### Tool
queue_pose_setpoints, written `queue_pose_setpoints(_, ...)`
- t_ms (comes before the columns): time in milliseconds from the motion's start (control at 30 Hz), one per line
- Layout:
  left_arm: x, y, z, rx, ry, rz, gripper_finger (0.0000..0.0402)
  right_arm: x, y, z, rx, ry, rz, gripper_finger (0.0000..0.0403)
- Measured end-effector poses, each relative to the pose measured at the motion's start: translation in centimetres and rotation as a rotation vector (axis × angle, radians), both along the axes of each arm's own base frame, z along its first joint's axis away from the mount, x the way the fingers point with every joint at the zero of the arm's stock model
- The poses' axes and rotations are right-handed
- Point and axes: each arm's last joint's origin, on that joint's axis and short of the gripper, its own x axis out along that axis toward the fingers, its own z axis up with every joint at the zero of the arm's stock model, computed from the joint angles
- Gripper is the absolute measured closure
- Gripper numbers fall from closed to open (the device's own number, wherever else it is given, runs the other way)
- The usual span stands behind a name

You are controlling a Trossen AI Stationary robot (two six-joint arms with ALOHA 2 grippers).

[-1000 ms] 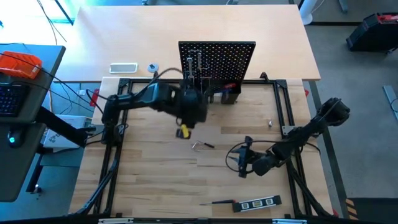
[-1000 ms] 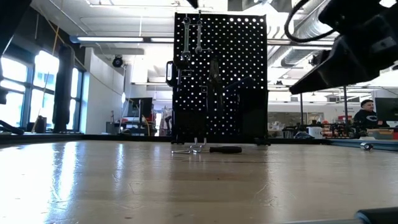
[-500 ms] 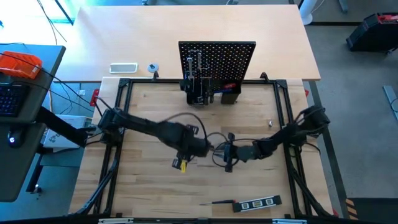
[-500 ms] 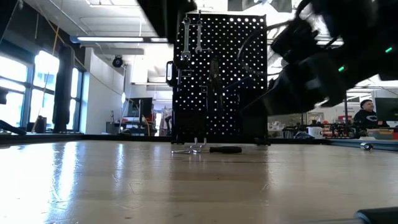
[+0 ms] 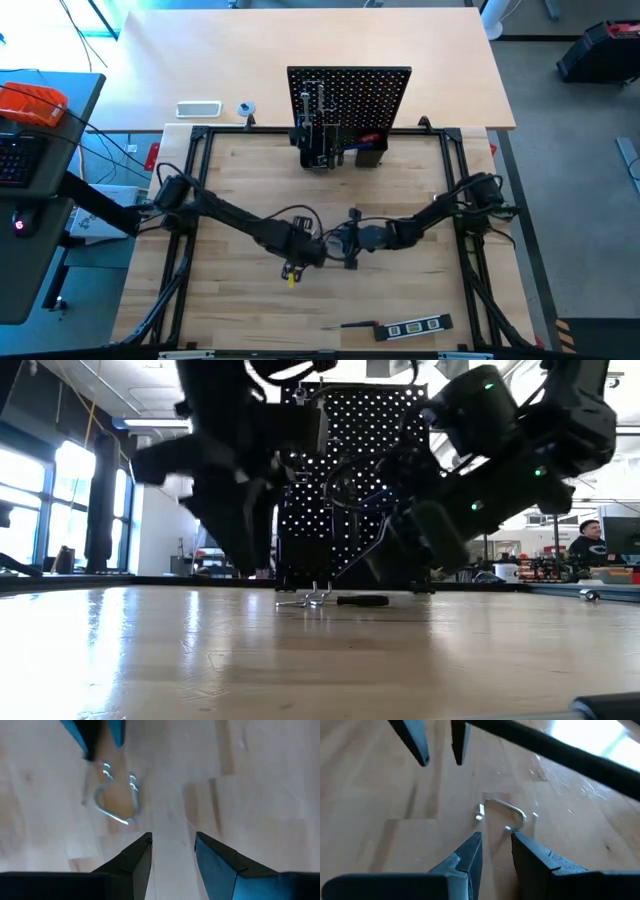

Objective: Hang tools onto peg board
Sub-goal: Hang the binder clip on the pegboard

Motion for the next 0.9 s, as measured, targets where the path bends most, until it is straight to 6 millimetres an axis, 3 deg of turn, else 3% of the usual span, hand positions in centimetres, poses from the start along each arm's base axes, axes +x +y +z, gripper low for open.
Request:
queue_pose_setpoints(200, -2.2, 0.6, 1.4, -0.048, -0.336, 0.039, 0.0259, 0.4, -0.7, -0.2, 0.013, 0.003, -0.031, 0.0304)
queue_pose_setpoints(400, -5.3, 2.1, 1.0, -0.119, -0.487, 0.061, 0.0259, 0.5, -1.3, -0.1, 0.036, -0.004, -0.015, 0.0304)
queue_pose_setpoints(633, -6.6, 2.3, -1.3, -0.184, -0.558, 0.068, 0.0259, 0.8, -1.5, 0.0, 0.059, -0.007, 0.007, 0.0304)
queue_pose_setpoints(900, -6.6, 2.4, -1.5, -0.157, -0.583, 0.051, 0.0259, 2.0, -1.5, 0.5, 0.057, 0.036, 0.01, 0.0304)
